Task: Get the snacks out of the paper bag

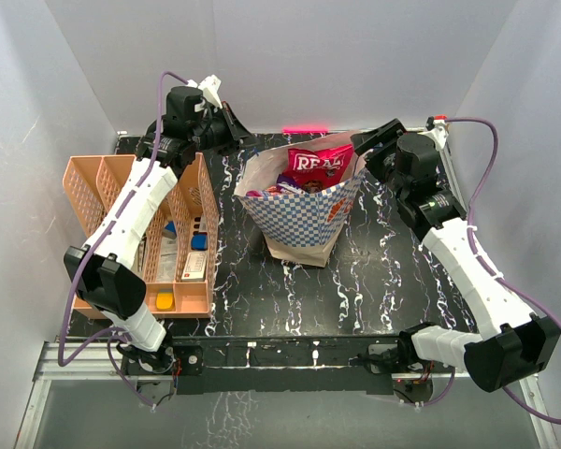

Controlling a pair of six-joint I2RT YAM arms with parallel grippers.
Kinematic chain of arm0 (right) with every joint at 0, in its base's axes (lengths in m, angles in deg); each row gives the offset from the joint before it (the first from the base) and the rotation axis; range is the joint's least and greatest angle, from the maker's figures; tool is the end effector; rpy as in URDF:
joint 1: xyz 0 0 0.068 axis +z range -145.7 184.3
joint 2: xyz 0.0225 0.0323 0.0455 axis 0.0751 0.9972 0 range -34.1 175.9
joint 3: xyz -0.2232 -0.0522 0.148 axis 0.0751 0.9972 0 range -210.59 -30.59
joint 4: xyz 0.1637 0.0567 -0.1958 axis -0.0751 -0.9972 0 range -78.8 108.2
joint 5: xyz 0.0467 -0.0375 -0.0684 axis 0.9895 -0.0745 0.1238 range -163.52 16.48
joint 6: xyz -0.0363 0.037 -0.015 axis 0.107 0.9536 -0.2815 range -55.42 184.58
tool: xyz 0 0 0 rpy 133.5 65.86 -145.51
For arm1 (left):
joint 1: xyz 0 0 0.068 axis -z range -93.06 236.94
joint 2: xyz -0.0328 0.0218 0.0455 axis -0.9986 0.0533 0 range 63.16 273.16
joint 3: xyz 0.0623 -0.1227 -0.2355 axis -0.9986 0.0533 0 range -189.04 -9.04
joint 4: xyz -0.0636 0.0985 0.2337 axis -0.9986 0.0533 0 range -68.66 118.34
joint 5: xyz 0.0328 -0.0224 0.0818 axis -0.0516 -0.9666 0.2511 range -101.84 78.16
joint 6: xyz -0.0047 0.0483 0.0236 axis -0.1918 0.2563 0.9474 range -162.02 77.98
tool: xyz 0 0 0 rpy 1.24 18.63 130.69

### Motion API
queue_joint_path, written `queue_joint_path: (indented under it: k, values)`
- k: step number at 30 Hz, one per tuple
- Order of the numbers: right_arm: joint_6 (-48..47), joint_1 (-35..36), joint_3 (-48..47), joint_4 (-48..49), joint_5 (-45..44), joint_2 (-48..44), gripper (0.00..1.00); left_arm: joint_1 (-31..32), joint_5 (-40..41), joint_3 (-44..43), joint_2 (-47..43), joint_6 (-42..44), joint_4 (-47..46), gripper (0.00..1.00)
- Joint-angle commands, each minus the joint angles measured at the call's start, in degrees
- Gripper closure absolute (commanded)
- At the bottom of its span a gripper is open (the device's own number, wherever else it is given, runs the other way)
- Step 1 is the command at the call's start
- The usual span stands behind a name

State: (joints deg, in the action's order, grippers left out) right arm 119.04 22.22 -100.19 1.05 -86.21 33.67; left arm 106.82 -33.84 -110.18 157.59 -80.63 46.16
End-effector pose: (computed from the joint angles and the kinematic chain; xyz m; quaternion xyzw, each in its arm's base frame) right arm 0.2573 0.0750 0.3970 0.3114 0.7293 0.2850 0.5384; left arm 0.3514 -0.1413 0.4316 -0.0188 0.8023 -0.4163 0.4273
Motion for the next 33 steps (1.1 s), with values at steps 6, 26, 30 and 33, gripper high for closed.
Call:
queue_joint_path:
  k: [6, 26, 30, 33]
  values:
    - [2.7, -1.1, 2.5, 8.5, 9.1, -2.5, 0.17, -0.5, -2.8, -0.3, -5.3, -1.2, -5.9, 1.0]
    - [1.0, -11.1, 7.5, 24.2, 10.4, -6.1, 0.93, -0.5, -14.2, 7.5, -7.0, -19.7, -23.0, 1.0]
    - [-2.2, -19.1, 4.9, 18.0, 16.3, -7.3, 0.92, 1.2, -17.5, 14.4, -7.4, -31.2, -37.8, 1.0]
    - [-4.9, -27.2, 1.5, 14.7, 23.7, -6.7, 0.92, 4.6, -15.7, 14.4, -6.7, -32.7, -39.3, 1.0]
